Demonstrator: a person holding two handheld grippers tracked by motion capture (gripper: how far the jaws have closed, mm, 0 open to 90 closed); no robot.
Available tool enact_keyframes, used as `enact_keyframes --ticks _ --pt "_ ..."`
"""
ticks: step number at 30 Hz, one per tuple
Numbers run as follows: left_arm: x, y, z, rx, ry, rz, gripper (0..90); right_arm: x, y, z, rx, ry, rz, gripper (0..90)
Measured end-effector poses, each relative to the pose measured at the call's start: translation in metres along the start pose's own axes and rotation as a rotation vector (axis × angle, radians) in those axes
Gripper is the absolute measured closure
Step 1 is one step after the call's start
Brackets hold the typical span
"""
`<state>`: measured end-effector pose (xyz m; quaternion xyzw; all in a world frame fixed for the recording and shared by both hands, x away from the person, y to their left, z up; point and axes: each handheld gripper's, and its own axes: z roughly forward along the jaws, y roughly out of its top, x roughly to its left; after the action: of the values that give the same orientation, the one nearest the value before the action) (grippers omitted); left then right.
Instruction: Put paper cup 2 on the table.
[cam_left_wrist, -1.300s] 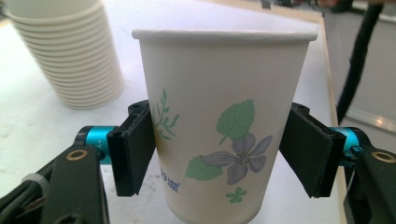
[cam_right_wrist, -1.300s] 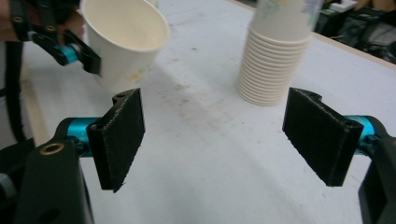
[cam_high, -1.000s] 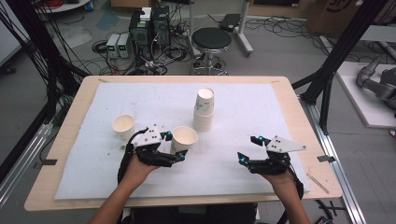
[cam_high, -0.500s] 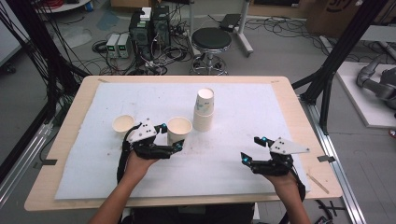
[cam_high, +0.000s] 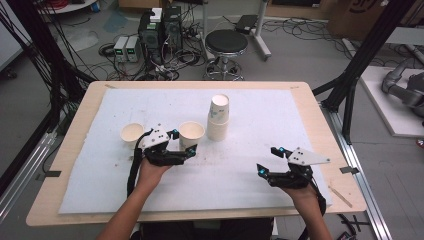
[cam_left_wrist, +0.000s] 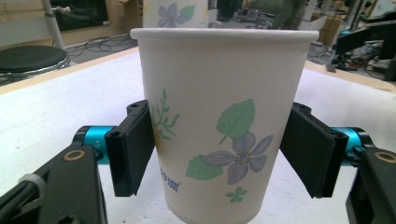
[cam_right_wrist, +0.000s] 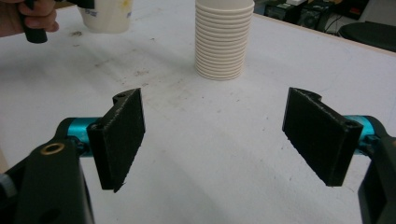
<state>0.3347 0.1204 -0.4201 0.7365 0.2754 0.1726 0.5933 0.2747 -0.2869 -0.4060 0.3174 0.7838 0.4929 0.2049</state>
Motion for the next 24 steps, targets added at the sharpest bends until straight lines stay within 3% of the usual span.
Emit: enact_keyframes --ticks 13,24 --pt "0.005 -0.024 0.027 0.095 0.033 -0.020 29.0 0.004 -0.003 0.006 0.010 0.018 -0.007 21.6" --pt "0.001 -0.028 0.032 0.184 0.087 -0.012 29.5 0.005 -0.003 0.003 0.011 0.013 -0.005 21.6"
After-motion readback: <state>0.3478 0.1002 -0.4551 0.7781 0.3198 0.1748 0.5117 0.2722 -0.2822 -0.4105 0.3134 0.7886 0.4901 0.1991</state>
